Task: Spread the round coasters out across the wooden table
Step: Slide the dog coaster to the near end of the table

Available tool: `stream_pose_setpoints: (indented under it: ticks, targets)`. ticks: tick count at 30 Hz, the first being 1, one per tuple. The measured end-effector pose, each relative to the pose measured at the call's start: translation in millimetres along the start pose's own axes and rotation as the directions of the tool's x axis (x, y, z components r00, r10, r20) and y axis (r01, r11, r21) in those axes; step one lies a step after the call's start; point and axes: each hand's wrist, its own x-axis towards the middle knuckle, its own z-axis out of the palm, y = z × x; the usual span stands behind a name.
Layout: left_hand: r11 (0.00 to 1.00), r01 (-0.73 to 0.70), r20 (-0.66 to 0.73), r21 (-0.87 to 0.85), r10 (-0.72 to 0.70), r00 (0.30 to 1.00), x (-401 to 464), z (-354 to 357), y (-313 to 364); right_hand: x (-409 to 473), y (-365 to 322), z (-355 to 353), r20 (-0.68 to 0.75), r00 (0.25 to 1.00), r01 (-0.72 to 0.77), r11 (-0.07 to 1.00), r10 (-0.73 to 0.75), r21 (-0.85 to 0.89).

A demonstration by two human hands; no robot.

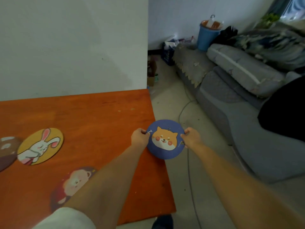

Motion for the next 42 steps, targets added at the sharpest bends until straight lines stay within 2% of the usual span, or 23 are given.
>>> stream_pose_setpoints:
  ticks: [8, 13, 16, 20, 23, 26, 29, 31, 33, 36, 42]
  targets:
    - [0.998, -0.033, -0.036, -0.051, 0.031, 0.999, 61, 45, 83, 112, -26, -66, 0.026, 0.997, 0.073, 0.993, -0.071, -0.093]
    - [0.988, 0.066, -0.153, -0.143, -0.088, 0.984, 91, 43, 99, 179, -62, -62, 0.165, 0.971, 0.197, 0.967, -0.171, -0.160]
    - [0.960, 0.133, -0.262, -0.248, -0.198, 0.944, 102, 30, 101, 211, -100, -46, 0.291, 0.920, 0.322, 0.930, -0.264, -0.175]
    - [0.895, 0.185, -0.409, -0.407, -0.360, 0.838, 96, 22, 100, 231, -144, -24, 0.453, 0.797, 0.517, 0.839, -0.400, -0.170]
    - [0.843, 0.182, -0.483, -0.507, -0.452, 0.750, 82, 21, 95, 236, -168, -7, 0.580, 0.680, 0.634, 0.757, -0.448, -0.158]
    - [0.801, 0.193, -0.516, -0.567, -0.528, 0.675, 67, 16, 84, 232, -182, 19, 0.690, 0.566, 0.722, 0.675, -0.451, -0.150]
    - [0.736, 0.199, -0.539, -0.647, -0.626, 0.563, 53, 8, 61, 215, -196, 56, 0.779, 0.436, 0.814, 0.566, -0.451, -0.128]
    - [0.694, 0.194, -0.550, -0.693, -0.683, 0.480, 45, 3, 44, 200, -204, 81, 0.826, 0.349, 0.849, 0.522, -0.443, -0.078]
    - [0.654, 0.193, -0.538, -0.731, -0.727, 0.426, 36, -3, 30, 185, -208, 99, 0.859, 0.277, 0.875, 0.483, -0.430, -0.040]
    - [0.585, 0.202, -0.483, -0.785, -0.783, 0.391, 21, -8, 17, 169, -213, 120, 0.901, 0.192, 0.909, 0.417, -0.389, -0.013]
    - [0.453, 0.182, -0.373, -0.873, -0.860, 0.348, 10, 2, 4, 158, -216, 150, 0.949, 0.097, 0.955, 0.297, -0.300, -0.004]
